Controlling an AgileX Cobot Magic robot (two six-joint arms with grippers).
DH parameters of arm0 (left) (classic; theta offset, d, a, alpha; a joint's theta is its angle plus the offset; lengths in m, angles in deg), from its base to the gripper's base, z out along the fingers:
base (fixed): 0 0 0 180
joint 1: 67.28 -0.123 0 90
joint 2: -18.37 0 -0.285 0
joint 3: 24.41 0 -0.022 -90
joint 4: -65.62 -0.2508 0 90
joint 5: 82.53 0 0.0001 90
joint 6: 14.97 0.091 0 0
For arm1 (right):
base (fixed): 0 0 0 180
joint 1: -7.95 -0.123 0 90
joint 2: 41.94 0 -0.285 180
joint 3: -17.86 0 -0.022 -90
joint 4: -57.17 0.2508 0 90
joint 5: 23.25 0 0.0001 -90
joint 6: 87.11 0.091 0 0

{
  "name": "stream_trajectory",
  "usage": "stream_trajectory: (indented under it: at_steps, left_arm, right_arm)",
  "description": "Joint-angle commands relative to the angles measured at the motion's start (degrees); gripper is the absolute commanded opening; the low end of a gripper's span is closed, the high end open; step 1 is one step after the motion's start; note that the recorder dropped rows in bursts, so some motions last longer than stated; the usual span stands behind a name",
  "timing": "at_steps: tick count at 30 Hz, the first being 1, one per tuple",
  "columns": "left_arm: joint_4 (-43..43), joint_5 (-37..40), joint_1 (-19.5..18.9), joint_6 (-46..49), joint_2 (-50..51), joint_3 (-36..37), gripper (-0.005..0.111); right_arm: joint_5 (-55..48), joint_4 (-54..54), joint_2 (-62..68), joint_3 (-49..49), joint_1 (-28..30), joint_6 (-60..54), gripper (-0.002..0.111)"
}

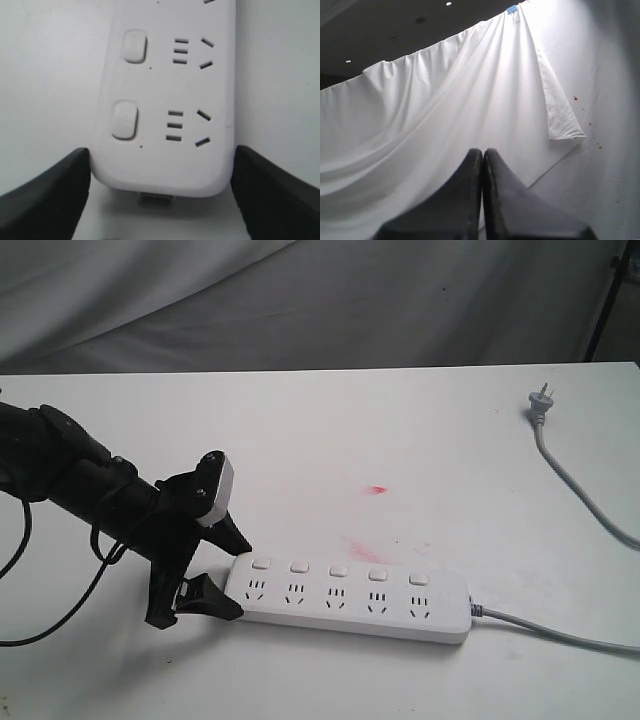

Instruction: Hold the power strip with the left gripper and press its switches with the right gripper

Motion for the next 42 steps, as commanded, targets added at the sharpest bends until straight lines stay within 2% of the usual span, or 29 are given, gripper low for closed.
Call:
stream_trajectory:
  at_steps: [1,5,12,19,26,32,37,42]
  left_arm:
    - [0.86,-0.60,0.24,0.05,-0.12,-0.34,0.000]
    - [0.86,-0.60,0.24,0.05,-0.12,-0.34,0.000]
    - [0.86,-0.60,0.24,0.05,-0.12,-0.34,0.000]
    - [0.86,-0.60,0.24,0.05,-0.12,-0.34,0.000]
    - [0.86,-0.60,0.24,0.05,-0.12,-0.34,0.000]
    - [0.86,-0.60,0.24,0.05,-0.12,-0.34,0.000]
    - [0.86,-0.60,0.24,0.05,-0.12,-0.34,0.000]
    - [0.86,-0.60,0.24,0.05,-0.12,-0.34,0.000]
  right_arm:
    - [-8.29,-0.26,-0.25,7.39,-0.28,0.19,0.000]
    - [-11.71,-0.42,0.04,12.55,-0.28,0.19,0.000]
    - [-18.60,-1.22,10.29,22.30,-0.28,-1.64,0.000]
    - [-26.93,-1.22,22.39,33.62,-0.28,-7.77,0.000]
    - [-30.77,0.48,32.37,42.58,-0.28,-17.61,0.000]
    - [-36.67,6.50,39.97,50.23,-0.28,-33.59,0.000]
    - [-49.54,16.92,47.38,57.65,-0.28,-52.29,0.000]
    - [-53.94,23.29,53.71,62.52,-0.28,-61.11,0.000]
